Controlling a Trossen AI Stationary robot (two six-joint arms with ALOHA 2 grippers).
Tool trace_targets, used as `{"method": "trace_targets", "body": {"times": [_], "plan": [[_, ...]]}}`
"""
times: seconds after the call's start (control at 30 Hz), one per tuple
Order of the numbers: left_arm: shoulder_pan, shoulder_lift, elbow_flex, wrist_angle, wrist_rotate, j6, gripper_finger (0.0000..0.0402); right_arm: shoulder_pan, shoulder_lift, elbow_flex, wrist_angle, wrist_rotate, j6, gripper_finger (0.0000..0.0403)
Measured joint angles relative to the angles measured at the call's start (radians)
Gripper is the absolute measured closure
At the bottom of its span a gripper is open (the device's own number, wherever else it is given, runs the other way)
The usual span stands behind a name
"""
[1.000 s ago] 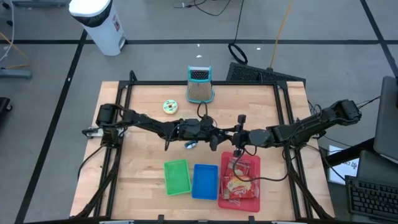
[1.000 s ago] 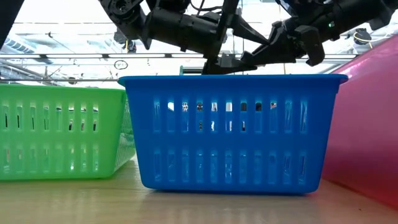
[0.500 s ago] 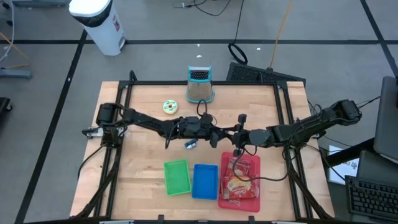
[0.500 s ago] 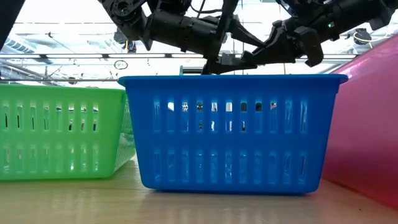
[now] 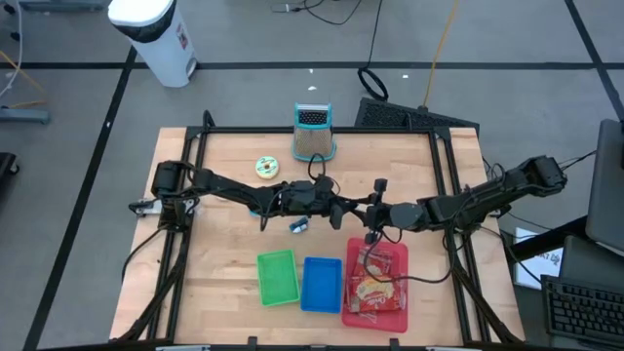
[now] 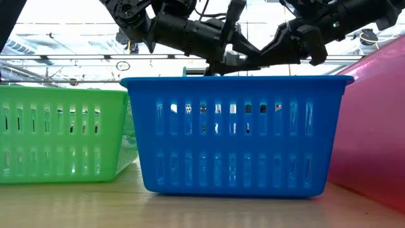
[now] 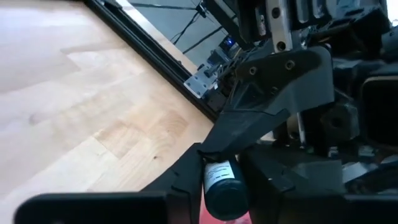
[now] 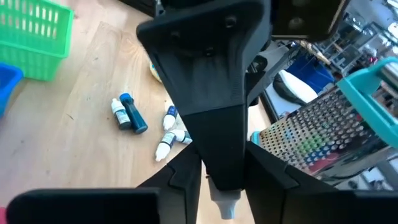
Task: Pick & Place Food Item
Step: Put the top green food coloring bottle into the blue bin
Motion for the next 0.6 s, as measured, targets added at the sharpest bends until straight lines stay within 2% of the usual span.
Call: {"method": "trace_targets", "body": {"times": [0.13, 0.23, 0.47, 0.6], "plan": [[0.003, -0.032, 0.004, -0.014, 0.006, 0.08, 0.0333, 0.031, -0.037, 0.002, 0.008, 0.072, 0.085, 0.0283], [-0.006, -0.063, 0.005, -0.02, 0.016, 0.172, 0.0331, 0.065, -0.104, 0.002, 0.0, 0.079, 0.105, 0.0267], [-0.059, -0.111, 0.005, -0.032, -0.009, 0.324, 0.0332, 0.148, -0.251, 0.002, -0.031, -0.035, 0.169, 0.0249], [-0.087, -0.12, 0.003, -0.05, 0.101, 0.386, 0.0333, 0.192, -0.302, 0.002, -0.049, -0.066, 0.186, 0.0248]]}}
